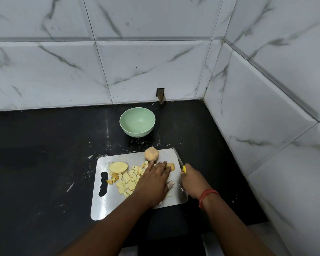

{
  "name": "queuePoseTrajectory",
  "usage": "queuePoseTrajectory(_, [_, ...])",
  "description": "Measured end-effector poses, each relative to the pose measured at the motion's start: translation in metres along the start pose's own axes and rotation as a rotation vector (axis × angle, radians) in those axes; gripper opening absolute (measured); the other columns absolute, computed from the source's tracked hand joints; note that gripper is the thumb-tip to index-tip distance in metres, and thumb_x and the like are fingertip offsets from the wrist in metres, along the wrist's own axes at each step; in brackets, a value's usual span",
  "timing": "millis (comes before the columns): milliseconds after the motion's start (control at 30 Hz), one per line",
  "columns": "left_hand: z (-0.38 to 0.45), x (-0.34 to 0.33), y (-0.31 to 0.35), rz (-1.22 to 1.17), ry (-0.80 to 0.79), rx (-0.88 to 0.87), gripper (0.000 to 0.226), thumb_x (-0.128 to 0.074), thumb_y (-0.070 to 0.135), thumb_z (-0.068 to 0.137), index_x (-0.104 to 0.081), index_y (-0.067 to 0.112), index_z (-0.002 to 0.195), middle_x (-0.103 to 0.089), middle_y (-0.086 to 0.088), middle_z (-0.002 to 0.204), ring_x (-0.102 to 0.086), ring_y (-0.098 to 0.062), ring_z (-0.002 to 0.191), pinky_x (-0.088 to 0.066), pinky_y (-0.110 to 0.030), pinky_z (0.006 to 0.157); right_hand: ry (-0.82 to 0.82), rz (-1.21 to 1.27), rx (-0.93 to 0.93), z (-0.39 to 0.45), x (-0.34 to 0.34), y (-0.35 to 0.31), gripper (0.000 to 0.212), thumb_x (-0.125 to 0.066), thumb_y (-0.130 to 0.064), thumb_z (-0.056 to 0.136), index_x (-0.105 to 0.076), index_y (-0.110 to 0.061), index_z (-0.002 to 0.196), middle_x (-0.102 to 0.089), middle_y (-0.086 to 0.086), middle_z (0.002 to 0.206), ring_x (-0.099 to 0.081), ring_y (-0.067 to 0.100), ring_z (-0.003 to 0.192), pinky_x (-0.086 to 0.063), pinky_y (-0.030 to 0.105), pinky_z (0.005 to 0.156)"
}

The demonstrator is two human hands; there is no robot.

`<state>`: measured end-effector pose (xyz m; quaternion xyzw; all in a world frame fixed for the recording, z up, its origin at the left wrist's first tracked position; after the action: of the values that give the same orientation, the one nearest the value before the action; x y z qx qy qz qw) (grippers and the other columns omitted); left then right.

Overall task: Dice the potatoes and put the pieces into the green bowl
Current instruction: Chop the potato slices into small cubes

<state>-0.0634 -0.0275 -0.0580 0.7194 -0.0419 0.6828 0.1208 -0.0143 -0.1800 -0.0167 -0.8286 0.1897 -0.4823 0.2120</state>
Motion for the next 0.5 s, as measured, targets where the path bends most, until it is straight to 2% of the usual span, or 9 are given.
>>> queuePoseTrajectory(67, [0.001,0.0,-0.001,0.005,-0.021,-0.008,0.065,-0.024,0.051,0.105,-0.028,0.015,0.158,-0.026,-0.01,0.163,-0.021,-0.024,0.152,0.0,-0.041,0.127,0.027,0.055,0.005,0.002,-0.002,-0.001,0.009,-0.038,-0.02,0.101,-0.046,-0.015,0.102,-0.059,0.011,0.099,-0.063,0.029,0.093,-0.052,0.039,0.077])
queuePoseTrajectory(133, [0.004,0.001,-0.001,0.014,-0.01,-0.02,0.062,-0.032,0.049,0.105,-0.033,0.015,0.156,-0.034,-0.011,0.157,-0.029,-0.025,0.148,-0.003,-0.042,0.127,0.07,0.091,0.018,0.005,-0.004,-0.002,0.01,-0.038,-0.02,0.101,-0.046,-0.017,0.096,-0.059,0.009,0.097,-0.063,0.028,0.089,-0.054,0.04,0.078])
queuePoseTrajectory(267, [0.008,0.001,0.001,0.025,0.0,-0.029,0.063,-0.034,0.051,0.102,-0.04,0.013,0.152,-0.044,-0.01,0.144,-0.038,-0.025,0.139,-0.008,-0.043,0.126,0.151,0.135,0.064,0.009,-0.006,-0.006,0.013,-0.041,-0.014,0.1,-0.054,-0.013,0.101,-0.053,0.008,0.109,-0.062,0.026,0.091,-0.053,0.044,0.086])
queuePoseTrajectory(333, [0.008,0.0,0.001,0.017,0.001,-0.023,0.068,-0.027,0.053,0.099,-0.039,0.014,0.153,-0.044,-0.009,0.143,-0.039,-0.025,0.138,-0.009,-0.043,0.126,0.176,0.14,0.106,0.011,-0.009,-0.006,0.021,-0.041,-0.011,0.1,-0.056,-0.008,0.115,-0.05,0.008,0.12,-0.059,0.024,0.101,-0.049,0.035,0.091])
queuePoseTrajectory(400, [0.006,0.0,0.002,0.002,0.011,-0.019,0.074,-0.018,0.056,0.096,-0.034,0.015,0.156,-0.043,-0.009,0.147,-0.038,-0.025,0.141,-0.008,-0.042,0.127,0.196,0.15,0.134,0.012,-0.009,-0.009,0.027,-0.041,-0.008,0.1,-0.056,-0.007,0.123,-0.05,0.006,0.124,-0.055,0.02,0.108,-0.042,0.023,0.088])
queuePoseTrajectory(500, [0.002,-0.001,-0.001,-0.046,0.034,-0.017,0.067,-0.028,0.05,0.103,-0.027,0.014,0.159,-0.037,-0.011,0.157,-0.031,-0.025,0.148,-0.005,-0.039,0.127,0.218,0.199,0.131,0.016,-0.012,-0.01,0.024,-0.042,-0.011,0.101,-0.057,-0.009,0.12,-0.053,0.004,0.121,-0.054,0.016,0.104,-0.038,0.021,0.082])
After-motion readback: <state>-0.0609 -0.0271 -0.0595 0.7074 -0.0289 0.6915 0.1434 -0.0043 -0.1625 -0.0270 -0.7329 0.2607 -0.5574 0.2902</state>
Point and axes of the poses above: each hand's wrist, its own z-axis towards the middle knuckle, its own x-axis out of the back of the hand, y = z × x, the point moved 2 cm from there along z, towards the middle knuckle
